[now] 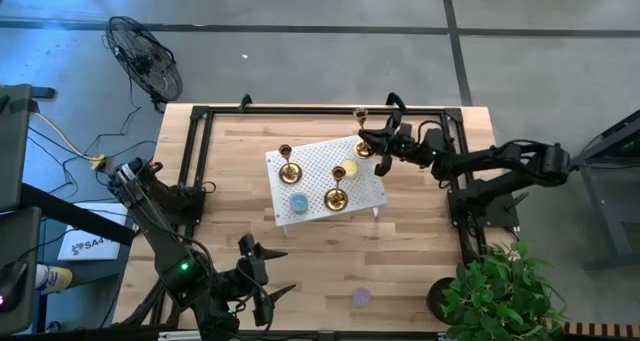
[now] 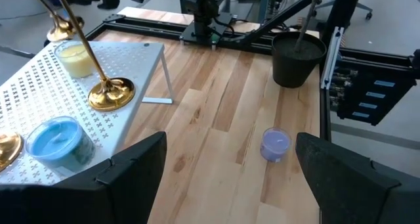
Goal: Pick & Place candle stick holders
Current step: Put the yellow candle holder on the shelf
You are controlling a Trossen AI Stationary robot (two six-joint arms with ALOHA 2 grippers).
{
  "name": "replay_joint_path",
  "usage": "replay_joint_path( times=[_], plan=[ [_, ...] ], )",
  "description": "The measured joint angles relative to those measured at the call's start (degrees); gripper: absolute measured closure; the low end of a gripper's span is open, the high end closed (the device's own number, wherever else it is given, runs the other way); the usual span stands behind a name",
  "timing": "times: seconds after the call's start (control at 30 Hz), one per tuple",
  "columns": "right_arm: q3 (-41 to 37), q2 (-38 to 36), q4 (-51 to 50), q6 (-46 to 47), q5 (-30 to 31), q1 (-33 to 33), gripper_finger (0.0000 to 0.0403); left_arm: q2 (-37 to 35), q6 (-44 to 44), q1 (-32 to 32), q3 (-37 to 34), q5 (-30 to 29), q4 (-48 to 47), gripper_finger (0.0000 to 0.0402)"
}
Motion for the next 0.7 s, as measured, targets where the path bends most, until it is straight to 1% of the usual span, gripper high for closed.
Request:
replay_joint_path(
  times=[0.17, 0.37, 0.43, 0.7],
  plan=[
    [-0.1, 1.4, -0.1, -0.7, 0.3, 0.1, 0.0393, 0.0, 0.0, 0.0, 0.0, 0.0, 0.0, 0.0069],
    [-0.2, 1.6, -0.4, -0.7, 1.0, 0.1, 0.0393, 0.0, 0.0, 0.0, 0.0, 0.1, -0.1, 0.0069],
    [-0.2, 1.6, -1.1, -0.1, 2.3, 0.1, 0.0393, 0.0, 0.0, 0.0, 0.0, 0.1, -0.1, 0.0069],
    [-0.2, 1.6, -2.2, -0.1, 2.4, 0.1, 0.0393, 0.0, 0.0, 0.0, 0.0, 0.1, -0.2, 0.0069]
  ],
)
